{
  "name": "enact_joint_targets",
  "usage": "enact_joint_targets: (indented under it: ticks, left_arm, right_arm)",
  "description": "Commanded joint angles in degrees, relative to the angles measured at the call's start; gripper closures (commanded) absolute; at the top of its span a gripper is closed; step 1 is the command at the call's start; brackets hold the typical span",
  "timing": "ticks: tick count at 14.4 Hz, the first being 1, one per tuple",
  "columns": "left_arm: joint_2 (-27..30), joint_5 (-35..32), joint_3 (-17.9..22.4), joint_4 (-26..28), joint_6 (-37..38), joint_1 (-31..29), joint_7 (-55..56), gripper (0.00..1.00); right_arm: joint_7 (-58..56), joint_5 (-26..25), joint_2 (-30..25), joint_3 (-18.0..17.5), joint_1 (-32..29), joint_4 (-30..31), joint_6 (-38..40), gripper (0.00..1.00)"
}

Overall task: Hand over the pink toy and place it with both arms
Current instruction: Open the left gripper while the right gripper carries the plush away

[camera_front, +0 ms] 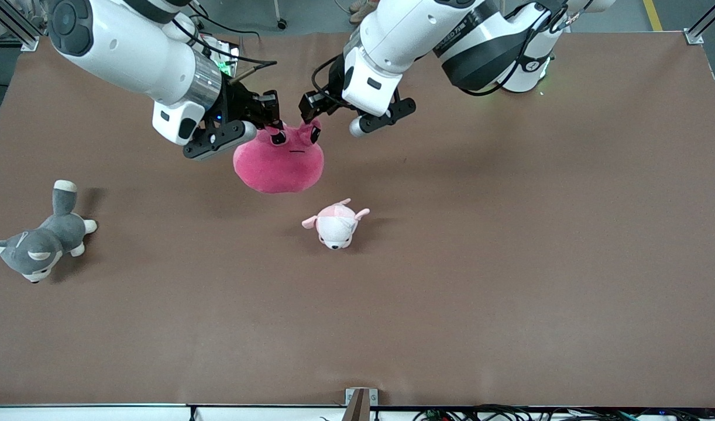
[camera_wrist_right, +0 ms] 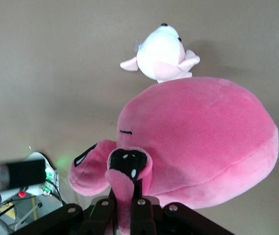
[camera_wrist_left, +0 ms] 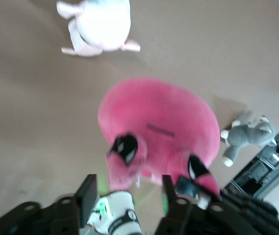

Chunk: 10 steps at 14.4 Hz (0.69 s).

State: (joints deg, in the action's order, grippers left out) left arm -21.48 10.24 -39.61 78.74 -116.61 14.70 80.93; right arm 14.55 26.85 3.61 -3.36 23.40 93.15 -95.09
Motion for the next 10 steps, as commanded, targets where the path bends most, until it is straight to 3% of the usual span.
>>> enact_joint_targets:
  ticks: [1,4,10]
  left_arm:
    - [0.3,-5.4,0.1,-0.9,5.1,-1.2,-0.2,0.0]
    - [0.4,-11.5,0.1,-0.7,8.8,-4.5,-1.2,0.0]
    - [1.5,-20.0,0.1,-0.6,19.8,-15.6,-19.2,0.0]
  right_arm:
    - [0.2,-0.7,-0.4,0.3,-2.8,-2.7,4.4,1.0]
    - [-7.0,-0.7,0.0,0.4,-11.7,-3.2,4.4,1.0]
    - [-14.9,-2.4,8.2,0.4,-26.2,-4.8,4.0,1.0]
